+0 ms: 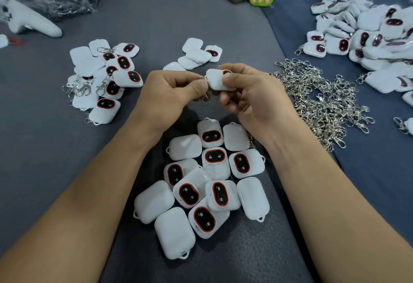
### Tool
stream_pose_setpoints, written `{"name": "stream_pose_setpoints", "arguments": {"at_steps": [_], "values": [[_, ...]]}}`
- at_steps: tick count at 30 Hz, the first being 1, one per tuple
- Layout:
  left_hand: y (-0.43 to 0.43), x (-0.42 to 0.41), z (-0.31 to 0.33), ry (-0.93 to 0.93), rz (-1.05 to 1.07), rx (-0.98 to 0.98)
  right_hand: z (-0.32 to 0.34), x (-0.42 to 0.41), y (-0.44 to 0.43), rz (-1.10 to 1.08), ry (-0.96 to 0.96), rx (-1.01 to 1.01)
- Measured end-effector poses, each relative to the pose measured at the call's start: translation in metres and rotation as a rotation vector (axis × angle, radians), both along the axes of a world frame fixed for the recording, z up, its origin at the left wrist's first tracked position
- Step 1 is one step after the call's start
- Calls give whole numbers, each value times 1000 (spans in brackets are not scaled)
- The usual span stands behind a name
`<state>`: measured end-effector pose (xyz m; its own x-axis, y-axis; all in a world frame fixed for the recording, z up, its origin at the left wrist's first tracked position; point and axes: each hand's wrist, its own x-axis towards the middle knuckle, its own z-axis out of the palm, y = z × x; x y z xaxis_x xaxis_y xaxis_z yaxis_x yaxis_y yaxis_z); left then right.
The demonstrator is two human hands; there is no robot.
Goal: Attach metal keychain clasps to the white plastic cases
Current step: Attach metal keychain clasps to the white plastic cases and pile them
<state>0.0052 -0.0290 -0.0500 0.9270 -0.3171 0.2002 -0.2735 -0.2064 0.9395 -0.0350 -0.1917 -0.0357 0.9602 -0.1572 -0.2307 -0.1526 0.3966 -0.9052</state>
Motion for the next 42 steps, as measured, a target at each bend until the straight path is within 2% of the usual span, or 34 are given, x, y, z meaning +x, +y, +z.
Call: {"name": "stream_pose_setpoints", "arguments": {"at_steps": [2,5,7,9,11,12,14,17,20,22,23,26,30,32,33,35,38,40,42], "values": [[0,0,1,8,34,-3,0,0,-1,1,11,7],[2,-2,1,-193,102,153,-2,1,-1,-16,-11,-47],[4,-4,-1,-395,117,372,-6,0,2,-61,-59,-197],[3,-4,-5,-538,120,608,-11,-2,7,-115,-117,-463],[2,-4,-5,-606,143,713,-14,-3,11,-148,-156,-597],[1,-4,-5,-622,158,706,-13,-2,12,-150,-155,-568],[1,-6,-5,-559,182,568,-9,1,9,-135,-121,-370],[-2,-4,-3,-149,124,215,-4,3,5,-92,-42,-83],[-3,-1,2,97,50,3,-3,2,2,-45,14,110],[-3,-2,4,158,-5,-59,-3,2,2,-28,29,150],[-3,-2,4,118,-4,-33,-3,2,3,-23,24,139],[-1,-6,1,-156,84,238,-5,1,6,-52,-40,-48],[2,-9,1,-490,104,688,-12,-6,16,-151,-200,-684],[2,-9,3,-595,93,796,-14,-8,20,-158,-237,-800],[1,-9,2,-626,103,805,-15,-8,21,-151,-234,-776],[0,-10,0,-585,164,750,-13,-4,18,-125,-197,-564],[-1,-6,-4,-261,181,414,-9,1,11,-80,-119,-203],[-3,-3,-3,-25,129,169,-8,3,8,-48,-82,-64],[-5,1,-1,77,95,60,-9,4,7,-15,-52,33]]}}
